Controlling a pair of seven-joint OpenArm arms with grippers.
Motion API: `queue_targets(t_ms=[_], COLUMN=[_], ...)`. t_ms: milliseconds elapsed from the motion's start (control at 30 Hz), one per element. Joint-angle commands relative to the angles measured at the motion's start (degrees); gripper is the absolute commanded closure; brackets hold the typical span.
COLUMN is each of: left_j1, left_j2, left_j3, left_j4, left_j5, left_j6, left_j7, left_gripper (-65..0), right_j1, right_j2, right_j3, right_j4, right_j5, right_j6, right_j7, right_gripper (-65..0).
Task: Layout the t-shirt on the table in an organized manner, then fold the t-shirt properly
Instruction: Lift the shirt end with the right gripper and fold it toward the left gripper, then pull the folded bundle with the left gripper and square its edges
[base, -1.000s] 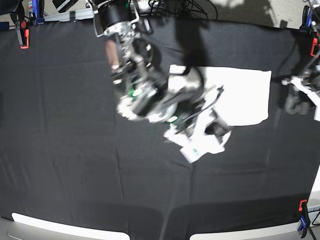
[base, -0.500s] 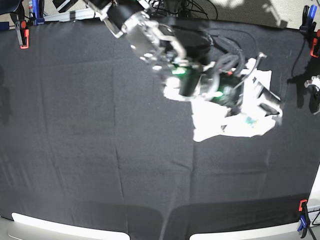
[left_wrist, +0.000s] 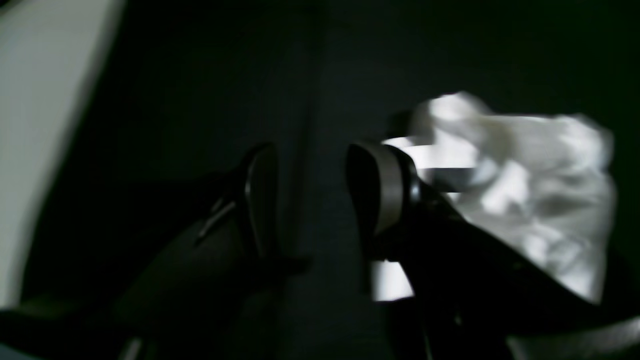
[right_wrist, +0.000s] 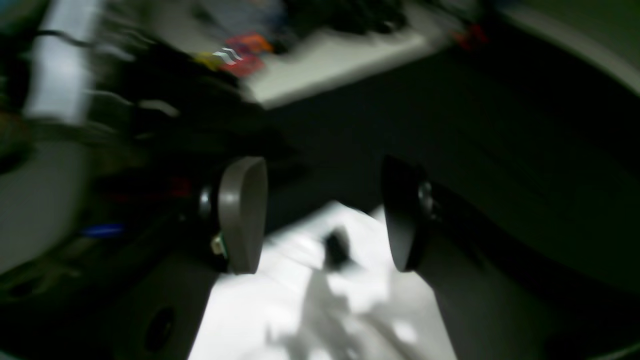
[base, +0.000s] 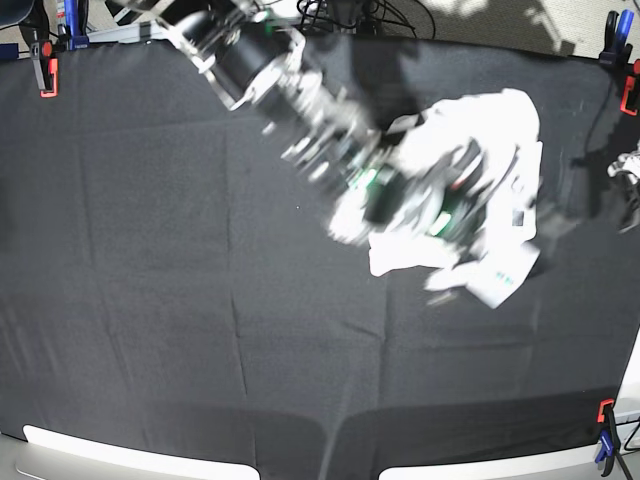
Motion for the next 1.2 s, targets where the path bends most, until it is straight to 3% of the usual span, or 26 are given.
queue_targets(t_ms=[0, 133, 200, 333, 500, 733, 867, 967, 1033, 1100, 1133, 1167], left_j1=[-0.3, -0.3, -0.3, -0.3, 0.7, 2.5, 3.4, 3.8, 4.1, 4.2, 4.1, 4.1], left_j2=[-0.6, 2.5, 4.5, 6.8, 6.6, 6.6, 6.6, 6.6, 6.6, 6.6, 6.6, 6.4], left_j3=[-0.4, -0.1, 0.7, 4.5, 9.0, 10.7, 10.7, 11.4, 12.6, 13.5, 13.6, 13.6], left_j4=[1.0, 1.0, 1.0, 1.0, 1.0, 0.6, 0.6, 0.6, 0.6, 0.6, 0.6, 0.6], left_j5=[-2.7, -8.2, -9.9, -9.9, -8.8, 6.5, 1.3, -2.5, -2.2, -2.2, -2.2, -1.8], left_j6=[-1.6, -4.6, -5.9, -6.3, -8.2, -7.9, -7.8, -9.5, -9.5, -9.5, -9.5, -9.5], left_j7=[0.2, 7.3, 10.7, 16.9, 17.9, 11.7, 15.2, 20.7, 21.5, 20.1, 18.2, 15.2], left_gripper=[-25.0, -25.0, -25.0, -25.0, -25.0, -25.1, -25.0, -24.3, -19.3, -8.1, -0.9, 0.0], right_j1=[2.0, 3.2, 3.5, 3.5, 3.5, 3.5, 3.5, 3.5, 3.5, 3.5, 3.5, 3.5], right_j2=[-0.7, -0.7, -0.6, 3.8, 10.5, 14.9, 14.8, 14.8, 14.8, 14.8, 14.8, 14.8], right_j3=[2.6, 14.3, 19.0, 24.7, 26.9, 27.5, 27.5, 27.5, 27.5, 27.5, 27.5, 27.5], right_j4=[1.1, 1.1, 1.1, 1.1, 1.1, 1.1, 1.1, 1.1, 1.1, 1.1, 1.1, 1.1], right_j5=[-0.1, -4.7, -2.9, 0.3, 2.3, 2.2, 2.3, 2.3, 2.3, 2.3, 2.3, 2.3], right_j6=[-0.2, 1.7, 2.6, 3.2, 4.6, 4.6, 4.6, 4.6, 4.6, 4.6, 4.6, 4.6], right_j7=[-0.5, -8.1, -8.9, -10.3, -12.4, -13.9, -13.5, -13.1, -13.1, -13.1, -13.1, -13.2], right_gripper=[-35.4, -35.3, -35.3, -35.3, -35.3, -35.3, -35.3, -35.3, -35.3, -35.3, -35.3, -35.3])
